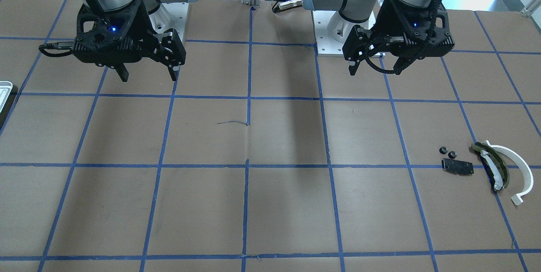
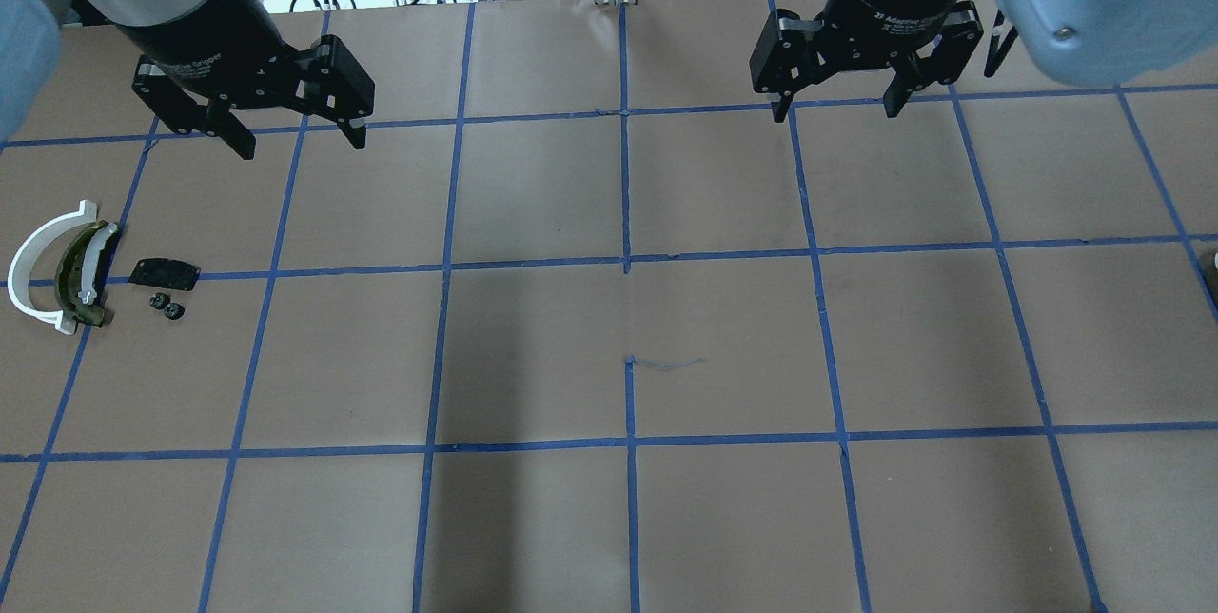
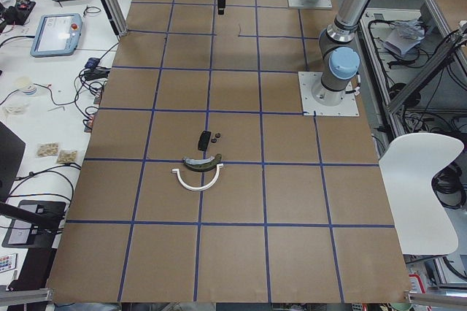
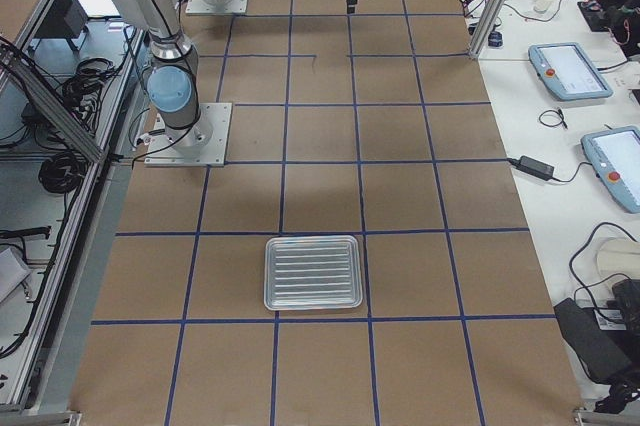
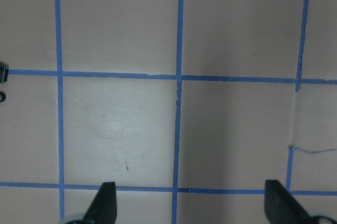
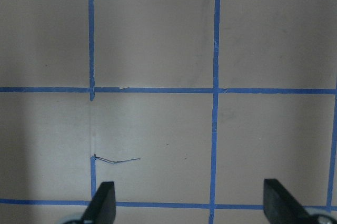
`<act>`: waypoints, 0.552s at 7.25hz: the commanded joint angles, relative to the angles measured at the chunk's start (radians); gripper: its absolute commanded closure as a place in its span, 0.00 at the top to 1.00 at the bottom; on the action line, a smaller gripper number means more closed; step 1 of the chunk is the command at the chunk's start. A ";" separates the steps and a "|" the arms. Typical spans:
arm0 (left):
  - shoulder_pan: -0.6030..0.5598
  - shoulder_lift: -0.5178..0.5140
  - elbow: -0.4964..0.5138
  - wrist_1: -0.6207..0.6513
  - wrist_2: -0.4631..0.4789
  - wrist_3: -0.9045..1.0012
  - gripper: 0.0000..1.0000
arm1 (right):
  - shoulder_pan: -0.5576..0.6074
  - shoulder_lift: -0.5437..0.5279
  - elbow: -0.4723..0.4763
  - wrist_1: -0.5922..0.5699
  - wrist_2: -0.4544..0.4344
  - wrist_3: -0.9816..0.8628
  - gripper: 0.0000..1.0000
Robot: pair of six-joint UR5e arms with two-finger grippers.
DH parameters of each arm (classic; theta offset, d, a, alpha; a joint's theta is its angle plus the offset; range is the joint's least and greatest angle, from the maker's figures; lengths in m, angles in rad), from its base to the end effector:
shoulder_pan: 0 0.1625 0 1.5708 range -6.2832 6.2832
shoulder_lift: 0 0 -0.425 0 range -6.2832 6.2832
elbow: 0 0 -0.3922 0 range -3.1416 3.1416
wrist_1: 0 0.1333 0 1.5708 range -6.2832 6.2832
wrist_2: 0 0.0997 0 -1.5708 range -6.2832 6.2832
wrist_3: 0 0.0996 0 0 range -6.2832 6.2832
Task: Place bearing gear from tray to pile
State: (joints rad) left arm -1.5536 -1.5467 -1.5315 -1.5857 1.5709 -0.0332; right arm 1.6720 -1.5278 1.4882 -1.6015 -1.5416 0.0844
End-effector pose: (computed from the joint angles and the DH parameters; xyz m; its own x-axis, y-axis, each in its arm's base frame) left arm -0.1249 -0.4878 0.5176 -0.9987 -0.0503 0.0015 -0.0504 0.9976 -0.0484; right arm 0.1877 -0.5002 0.5103 -0.9992 -0.0190 -0.0349 -0.0166 0.9976 -0.0675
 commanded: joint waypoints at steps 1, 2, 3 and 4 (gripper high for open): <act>0.001 0.005 0.001 0.000 0.004 0.001 1.00 | -0.001 0.000 0.001 0.000 -0.002 0.000 1.00; 0.001 0.007 -0.001 -0.002 0.004 0.001 1.00 | -0.002 0.000 0.001 -0.002 -0.002 0.000 1.00; 0.001 0.010 -0.002 -0.002 0.003 0.001 1.00 | 0.000 0.002 0.001 -0.002 0.001 0.002 1.00; 0.001 0.011 -0.007 -0.003 0.004 0.001 1.00 | 0.000 0.002 0.001 -0.002 0.003 0.000 1.00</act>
State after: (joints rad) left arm -1.5524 -1.5380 -1.5345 -1.5879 1.5747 -0.0322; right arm 1.6714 -1.5270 1.4894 -1.6028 -1.5408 0.0850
